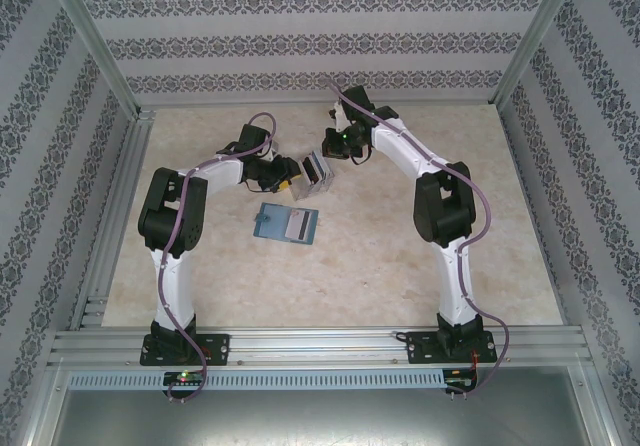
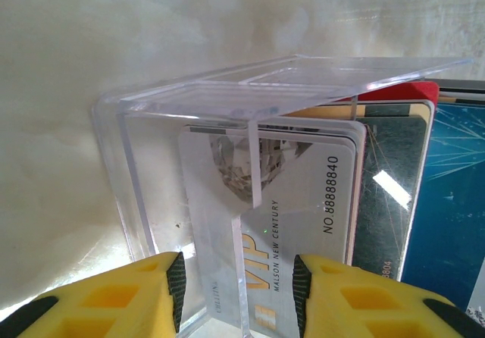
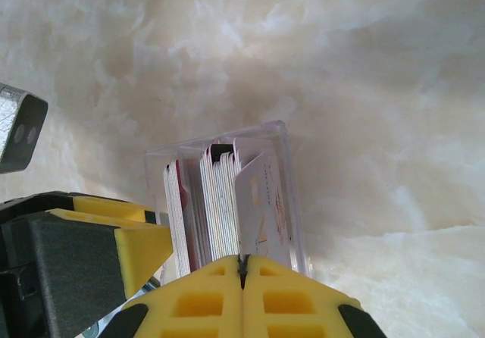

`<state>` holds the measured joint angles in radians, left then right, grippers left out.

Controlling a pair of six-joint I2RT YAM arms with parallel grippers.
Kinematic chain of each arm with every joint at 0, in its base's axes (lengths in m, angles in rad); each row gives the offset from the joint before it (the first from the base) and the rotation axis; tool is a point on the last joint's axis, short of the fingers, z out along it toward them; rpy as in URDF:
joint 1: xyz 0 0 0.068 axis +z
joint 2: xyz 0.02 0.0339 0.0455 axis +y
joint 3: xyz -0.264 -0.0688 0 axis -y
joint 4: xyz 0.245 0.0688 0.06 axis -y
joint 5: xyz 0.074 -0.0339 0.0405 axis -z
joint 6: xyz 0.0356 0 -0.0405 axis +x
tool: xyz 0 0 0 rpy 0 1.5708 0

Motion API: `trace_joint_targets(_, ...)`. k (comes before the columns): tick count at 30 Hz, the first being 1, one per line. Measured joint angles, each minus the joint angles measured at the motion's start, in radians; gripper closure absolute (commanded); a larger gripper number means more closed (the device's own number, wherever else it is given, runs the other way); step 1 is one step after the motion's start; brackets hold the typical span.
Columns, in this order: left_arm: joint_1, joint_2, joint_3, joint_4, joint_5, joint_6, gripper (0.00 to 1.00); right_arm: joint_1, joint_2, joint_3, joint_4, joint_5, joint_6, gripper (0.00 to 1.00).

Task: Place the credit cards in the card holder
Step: Pick up the credit card from the storage box.

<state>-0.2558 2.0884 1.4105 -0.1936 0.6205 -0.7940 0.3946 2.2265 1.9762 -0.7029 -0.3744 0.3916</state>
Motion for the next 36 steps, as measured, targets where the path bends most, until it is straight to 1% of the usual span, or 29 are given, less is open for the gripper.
trace_joint_targets(9, -0.004, -0.018, -0.010, 0.000, -0.021, 0.001, 0.56, 0.000, -0.035, -0.035, 0.000, 0.001, -0.003, 0.95)
trace_joint_targets(19, -0.006, -0.154, -0.030, -0.009, -0.084, 0.042, 0.56, 0.000, -0.142, -0.085, 0.004, 0.008, -0.006, 0.95)
trace_joint_targets(27, -0.006, -0.233, -0.119, -0.024, -0.135, 0.085, 0.56, 0.000, -0.284, -0.171, 0.027, 0.021, -0.006, 0.95)
trace_joint_targets(32, 0.000, -0.282, -0.191, -0.039, -0.159, 0.107, 0.56, 0.001, -0.394, -0.261, 0.072, 0.018, 0.002, 0.95)
trace_joint_targets(36, 0.014, -0.328, -0.243, -0.040, -0.170, 0.118, 0.56, 0.007, -0.454, -0.335, 0.119, 0.002, 0.016, 0.94)
